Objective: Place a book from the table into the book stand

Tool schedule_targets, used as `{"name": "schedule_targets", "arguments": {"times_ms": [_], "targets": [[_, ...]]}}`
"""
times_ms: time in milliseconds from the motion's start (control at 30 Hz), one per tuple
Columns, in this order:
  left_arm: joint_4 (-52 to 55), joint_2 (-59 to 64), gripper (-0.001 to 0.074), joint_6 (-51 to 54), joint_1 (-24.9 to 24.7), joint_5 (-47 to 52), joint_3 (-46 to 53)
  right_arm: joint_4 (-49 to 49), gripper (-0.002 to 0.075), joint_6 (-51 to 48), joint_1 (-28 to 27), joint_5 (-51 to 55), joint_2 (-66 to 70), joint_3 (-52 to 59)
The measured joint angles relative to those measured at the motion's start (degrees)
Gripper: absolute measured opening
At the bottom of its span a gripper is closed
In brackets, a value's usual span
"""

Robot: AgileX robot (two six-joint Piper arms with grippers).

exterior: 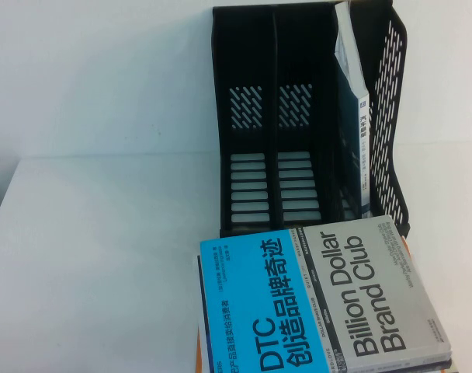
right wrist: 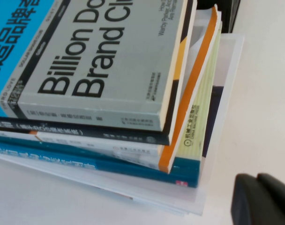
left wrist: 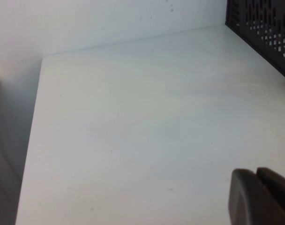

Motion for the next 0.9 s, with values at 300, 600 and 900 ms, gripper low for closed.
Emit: {"name": "schedule_targets", "arguments": {"times_ms": [300, 600, 900], "targets": [[0.2, 0.0, -0.0001, -0.5, 0.0, 0.0, 0.0, 0.0, -0.0003, 0.0, 0.0, 0.0, 0.0, 0.0], [0.2, 0.0, -0.0001, -0.6, 0.0, 0.0, 0.0, 0.0, -0.0003, 0.0, 0.0, 0.0, 0.0, 0.1], [0.3, 0.0, -0.0001, -0.6, 0.0, 0.0, 0.0, -10.1, -0.0003, 0.0, -4.0, -3.4, -11.4, 3.4]]}}
